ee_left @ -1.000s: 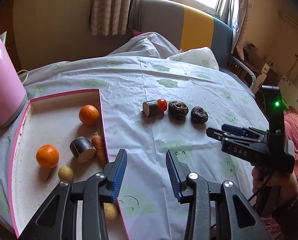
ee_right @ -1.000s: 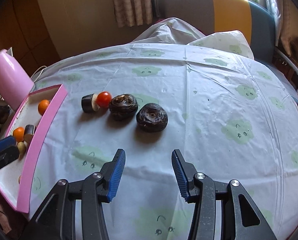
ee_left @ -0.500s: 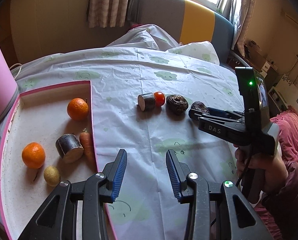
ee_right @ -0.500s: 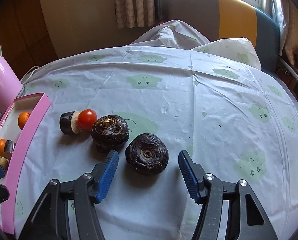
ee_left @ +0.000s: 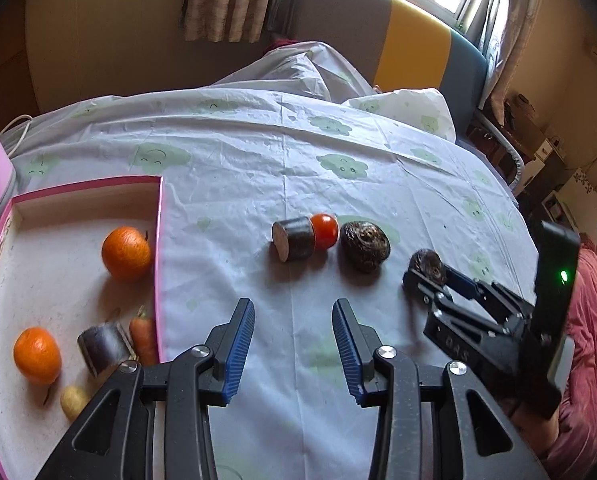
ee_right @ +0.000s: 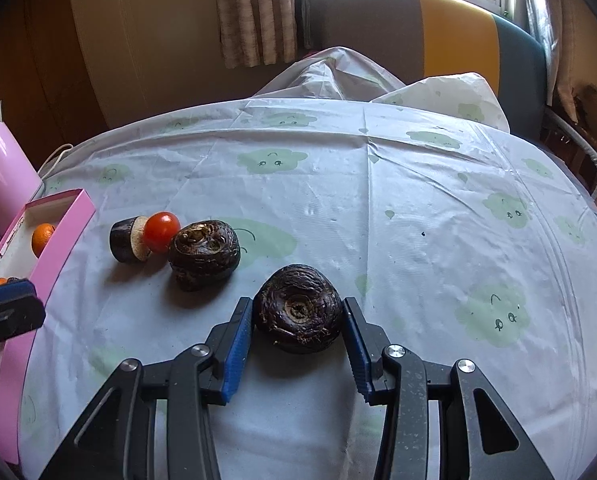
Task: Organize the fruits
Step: 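Grasp the dark eggplant slice with the left tool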
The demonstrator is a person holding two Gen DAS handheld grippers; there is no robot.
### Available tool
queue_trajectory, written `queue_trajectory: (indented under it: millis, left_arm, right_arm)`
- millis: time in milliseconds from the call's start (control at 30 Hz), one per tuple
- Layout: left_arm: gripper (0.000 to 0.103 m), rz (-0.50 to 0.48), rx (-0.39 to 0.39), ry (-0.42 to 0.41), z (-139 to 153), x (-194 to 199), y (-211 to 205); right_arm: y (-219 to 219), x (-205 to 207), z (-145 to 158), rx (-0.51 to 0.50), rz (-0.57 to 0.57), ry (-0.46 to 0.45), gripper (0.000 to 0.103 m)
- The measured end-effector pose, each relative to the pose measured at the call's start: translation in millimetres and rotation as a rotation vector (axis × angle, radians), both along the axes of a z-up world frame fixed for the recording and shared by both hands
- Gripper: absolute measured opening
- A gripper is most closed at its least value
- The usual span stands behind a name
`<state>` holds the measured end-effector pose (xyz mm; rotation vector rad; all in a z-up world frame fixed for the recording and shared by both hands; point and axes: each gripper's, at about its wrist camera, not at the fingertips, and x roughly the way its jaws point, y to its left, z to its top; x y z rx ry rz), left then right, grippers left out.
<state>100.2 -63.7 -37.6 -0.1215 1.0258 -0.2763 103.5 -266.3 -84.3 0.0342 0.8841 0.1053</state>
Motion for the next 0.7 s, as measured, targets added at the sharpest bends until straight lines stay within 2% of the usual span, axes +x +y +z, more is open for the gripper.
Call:
queue_trajectory:
  millis: [233, 333, 700]
  left_arm:
    - [0.041, 0.006, 0.005, 0.011, -6.0, 27.0, -9.9]
    - [0.041, 0.01, 0.012, 0.01, -8.0, 36.1, -14.2]
    - [0.041, 0.047, 0.015, 0.057, -26.4, 70.7, -20.0]
  right_arm:
    - [2.1, 2.3, -3.3, -0.01, 0.002, 0.009, 0.047]
    - [2.6, 1.4, -3.8, 0.0, 0.015, 0.006, 0.052]
    - [3.4, -1.0, -4.0, -0.008, 0.014, -0.007, 0.052]
